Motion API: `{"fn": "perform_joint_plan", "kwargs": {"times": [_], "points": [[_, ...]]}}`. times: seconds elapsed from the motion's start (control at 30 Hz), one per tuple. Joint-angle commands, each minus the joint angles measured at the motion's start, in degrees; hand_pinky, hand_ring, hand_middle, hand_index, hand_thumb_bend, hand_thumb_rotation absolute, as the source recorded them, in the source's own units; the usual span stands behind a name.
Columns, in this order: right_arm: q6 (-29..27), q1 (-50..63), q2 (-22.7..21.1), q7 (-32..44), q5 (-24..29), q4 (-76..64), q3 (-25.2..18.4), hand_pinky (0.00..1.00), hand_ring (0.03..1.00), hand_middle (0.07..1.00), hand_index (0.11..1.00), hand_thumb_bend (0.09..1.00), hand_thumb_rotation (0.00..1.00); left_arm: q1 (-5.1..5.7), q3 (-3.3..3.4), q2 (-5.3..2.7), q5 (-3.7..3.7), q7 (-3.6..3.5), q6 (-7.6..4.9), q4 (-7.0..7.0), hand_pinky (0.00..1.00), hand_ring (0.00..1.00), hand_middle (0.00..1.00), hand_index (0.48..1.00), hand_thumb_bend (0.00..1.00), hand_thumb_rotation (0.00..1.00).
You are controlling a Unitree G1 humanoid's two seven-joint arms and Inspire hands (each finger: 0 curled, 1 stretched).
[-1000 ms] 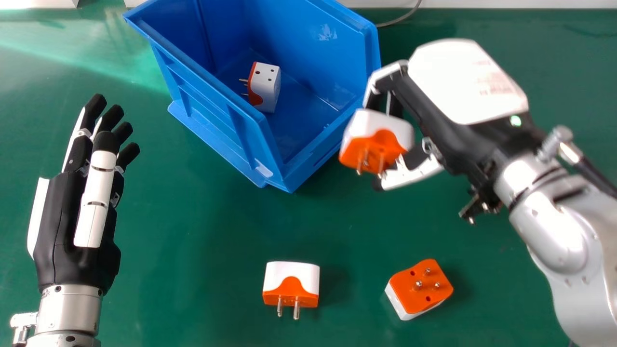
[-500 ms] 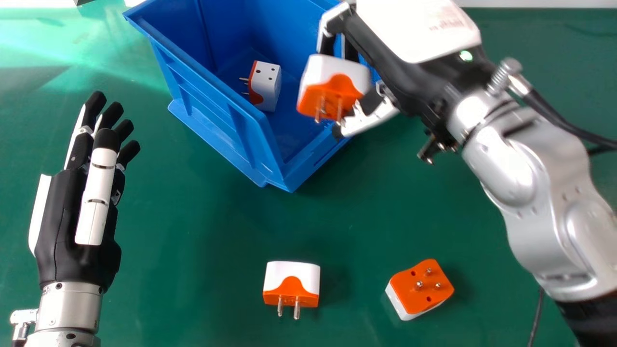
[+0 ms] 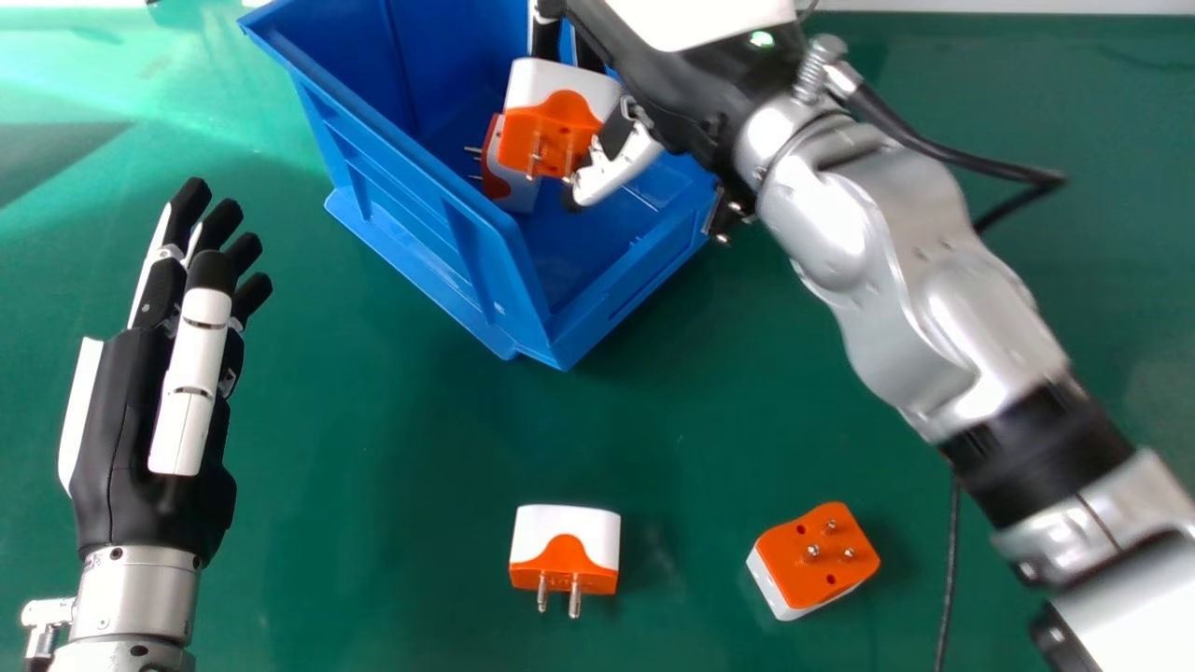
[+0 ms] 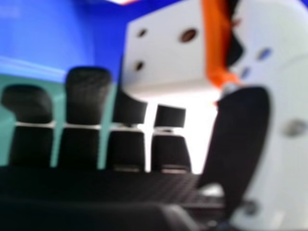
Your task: Pick all objects and put in blue box
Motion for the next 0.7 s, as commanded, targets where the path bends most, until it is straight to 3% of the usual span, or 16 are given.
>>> {"fn": "perform_joint_plan", "kwargs": {"times": [0.0,0.17,0.3,0.67], "points": [[-0.21,-5.63,1.83,-3.20,-0.59,5.30,0.97,0.17,0.226,0.296,0.476,0.490,0.12,0.00,0.28,0.19,0.32,0.54,-0.89,-0.92,0.92,0.93,0.95,0.940,0.53,0.77],[-0.91,-10.44,5.06,-7.20,0.87,17.26,2.18,0.17,0.235,0.305,0.476,0.491,0.12,0.28,0.35,-0.10,0.03,1.03,-0.89,-0.95,0.91,0.93,0.94,0.939,0.52,0.76],[-1.55,-13.94,7.09,-10.91,1.19,25.79,3.02,0.17,0.232,0.320,0.485,0.494,0.10,0.56,0.40,-0.29,0.31,1.58,-0.94,-1.02,0.91,0.93,0.94,0.944,0.53,0.76],[-4.20,-19.17,9.51,-19.09,0.85,42.49,7.40,0.17,0.226,0.390,0.504,0.507,0.02,1.08,0.72,-0.50,-0.14,1.83,-1.18,-0.93,0.90,0.92,0.93,0.944,0.51,0.76]]}}
